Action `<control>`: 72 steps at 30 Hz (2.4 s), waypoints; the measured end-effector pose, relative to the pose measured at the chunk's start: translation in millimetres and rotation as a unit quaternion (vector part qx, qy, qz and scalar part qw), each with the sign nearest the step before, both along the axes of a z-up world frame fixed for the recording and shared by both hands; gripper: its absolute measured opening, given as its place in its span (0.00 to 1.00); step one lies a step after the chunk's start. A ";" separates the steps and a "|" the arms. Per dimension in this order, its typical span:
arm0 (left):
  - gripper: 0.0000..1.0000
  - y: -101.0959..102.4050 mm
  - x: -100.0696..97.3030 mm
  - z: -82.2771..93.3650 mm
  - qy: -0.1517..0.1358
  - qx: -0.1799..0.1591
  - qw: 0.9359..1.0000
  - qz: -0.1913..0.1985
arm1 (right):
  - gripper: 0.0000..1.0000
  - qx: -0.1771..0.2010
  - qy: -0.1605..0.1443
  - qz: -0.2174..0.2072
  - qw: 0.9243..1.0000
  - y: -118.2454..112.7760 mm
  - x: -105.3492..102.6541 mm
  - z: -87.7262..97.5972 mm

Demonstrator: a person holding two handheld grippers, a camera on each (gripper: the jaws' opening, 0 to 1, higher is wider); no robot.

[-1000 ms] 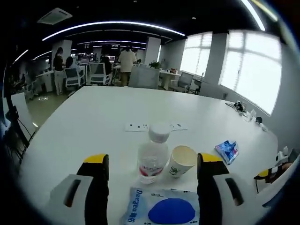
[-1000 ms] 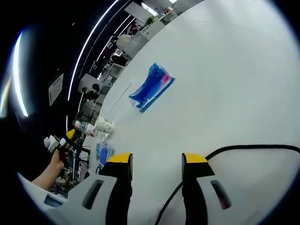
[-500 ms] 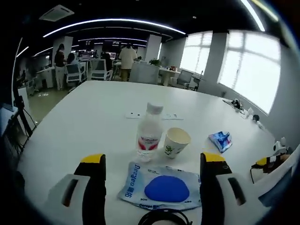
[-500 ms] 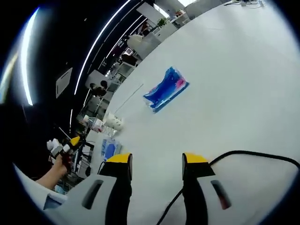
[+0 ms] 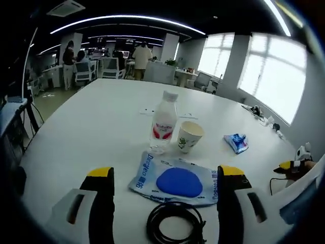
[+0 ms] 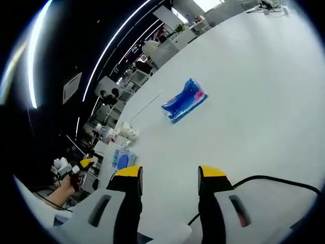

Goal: Arrange the tabletop items into an orderly group along one side of the table until the central work area is clear of visible clutter.

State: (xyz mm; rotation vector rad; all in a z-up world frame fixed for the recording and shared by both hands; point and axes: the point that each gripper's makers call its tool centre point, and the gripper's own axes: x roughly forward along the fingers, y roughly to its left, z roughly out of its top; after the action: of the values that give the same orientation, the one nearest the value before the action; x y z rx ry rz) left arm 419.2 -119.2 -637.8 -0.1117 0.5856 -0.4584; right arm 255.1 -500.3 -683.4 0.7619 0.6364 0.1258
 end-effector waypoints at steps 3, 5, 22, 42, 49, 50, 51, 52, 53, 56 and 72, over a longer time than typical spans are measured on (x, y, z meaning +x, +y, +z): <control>0.85 3.3 -10.2 -4.1 0.005 -0.002 1.000 0.002 | 0.43 -0.011 -0.002 0.009 1.000 2.8 -1.6 3.2; 0.85 5.5 -15.9 -6.2 0.008 -0.002 1.000 0.003 | 0.44 -0.018 -0.004 0.016 1.000 1.7 -2.2 3.6; 0.85 2.2 -51.5 -24.7 0.022 0.017 1.000 -0.004 | 0.49 -0.102 -0.017 0.070 0.992 -18.3 4.1 12.3; 0.90 -10.2 -60.7 -8.0 -0.048 0.019 0.998 -0.033 | 0.62 -0.186 -0.092 0.114 0.971 -62.8 37.0 88.5; 0.91 -16.6 -68.8 -6.9 -0.060 0.034 0.996 -0.051 | 0.61 -0.217 -0.093 0.140 0.962 -67.3 47.7 99.2; 0.91 -17.7 -69.4 -5.9 -0.063 0.029 0.996 -0.050 | 0.60 -0.220 -0.091 0.142 0.961 -67.4 49.0 97.9; 0.91 -19.6 -70.5 -5.0 -0.065 0.023 0.996 -0.050 | 0.60 -0.220 -0.090 0.142 0.961 -66.1 51.2 96.2; 0.90 -20.5 -71.9 -5.3 -0.067 0.023 0.996 -0.049 | 0.60 -0.219 -0.089 0.142 0.961 -62.9 51.8 95.7; 0.88 -21.3 -74.2 -6.0 -0.073 0.031 0.995 -0.052 | 0.60 -0.215 -0.089 0.144 0.962 -57.7 53.9 94.6; 0.84 -18.7 -78.3 -8.9 -0.090 0.065 0.992 -0.055 | 0.59 -0.212 -0.088 0.154 0.961 -43.2 58.7 89.9; 0.91 -6.6 -84.6 -24.9 -0.077 0.040 0.996 -0.024 | 0.56 -0.227 -0.071 0.201 0.950 -10.7 91.3 68.9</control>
State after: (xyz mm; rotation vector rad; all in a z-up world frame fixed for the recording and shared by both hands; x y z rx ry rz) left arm 334.5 -125.8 -662.7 0.0144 0.4553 -0.4841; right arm 346.4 -511.0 -614.4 0.1698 0.6455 0.3896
